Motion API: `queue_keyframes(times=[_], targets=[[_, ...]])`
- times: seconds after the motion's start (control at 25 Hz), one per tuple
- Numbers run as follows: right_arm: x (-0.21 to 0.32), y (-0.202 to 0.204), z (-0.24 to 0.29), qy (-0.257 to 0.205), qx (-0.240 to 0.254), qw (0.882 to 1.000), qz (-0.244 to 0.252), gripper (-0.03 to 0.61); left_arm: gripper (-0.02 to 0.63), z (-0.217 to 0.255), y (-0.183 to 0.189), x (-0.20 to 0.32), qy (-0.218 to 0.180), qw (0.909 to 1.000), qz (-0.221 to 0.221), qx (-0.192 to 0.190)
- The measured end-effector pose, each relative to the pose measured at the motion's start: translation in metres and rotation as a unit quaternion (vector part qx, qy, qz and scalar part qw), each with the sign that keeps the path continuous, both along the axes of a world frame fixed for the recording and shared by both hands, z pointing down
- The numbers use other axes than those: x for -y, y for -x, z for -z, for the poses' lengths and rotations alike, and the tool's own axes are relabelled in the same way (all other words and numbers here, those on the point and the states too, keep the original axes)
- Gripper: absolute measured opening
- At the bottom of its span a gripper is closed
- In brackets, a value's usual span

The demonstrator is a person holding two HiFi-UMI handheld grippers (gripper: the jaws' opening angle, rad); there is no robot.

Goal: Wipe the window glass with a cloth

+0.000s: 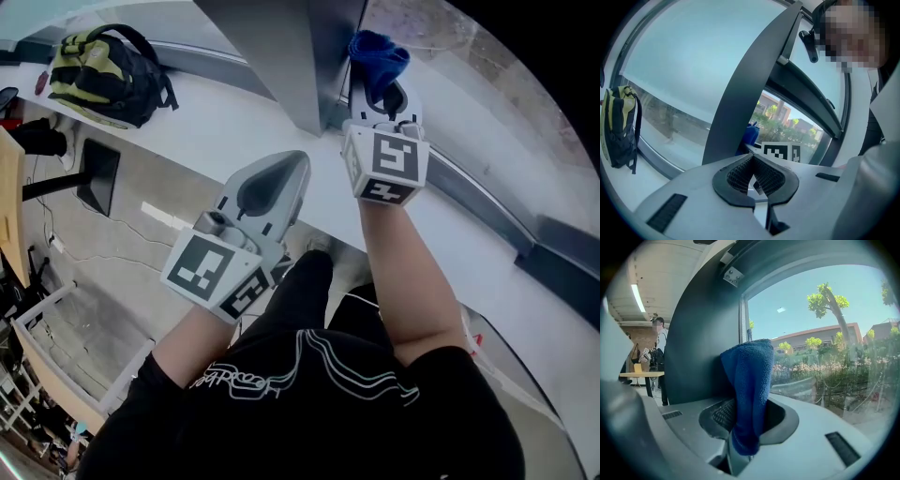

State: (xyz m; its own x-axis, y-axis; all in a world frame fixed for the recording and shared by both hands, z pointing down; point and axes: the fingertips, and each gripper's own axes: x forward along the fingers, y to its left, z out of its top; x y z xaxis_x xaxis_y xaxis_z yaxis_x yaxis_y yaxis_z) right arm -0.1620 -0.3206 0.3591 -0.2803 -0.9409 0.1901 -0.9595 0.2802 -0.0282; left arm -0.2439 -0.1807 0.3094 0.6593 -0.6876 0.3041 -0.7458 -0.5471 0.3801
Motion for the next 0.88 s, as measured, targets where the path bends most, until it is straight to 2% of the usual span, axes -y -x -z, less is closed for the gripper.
queue_keyframes(times=[0.52, 0.88], targets=[[-0.002, -0.008, -0.008, -0.020, -0.008, 1.000, -0.013, 0.094, 0.003, -0.012, -0.004, -0.004, 0.004, 1.0000, -0.003, 0.002], [-0.024, -0.052, -0.007, -0.024, -0.007, 0.999, -0.038, 0.094, 0.003, -0.017, -0.034, -0.014, 0.004, 0.9997, -0.022, 0.003]])
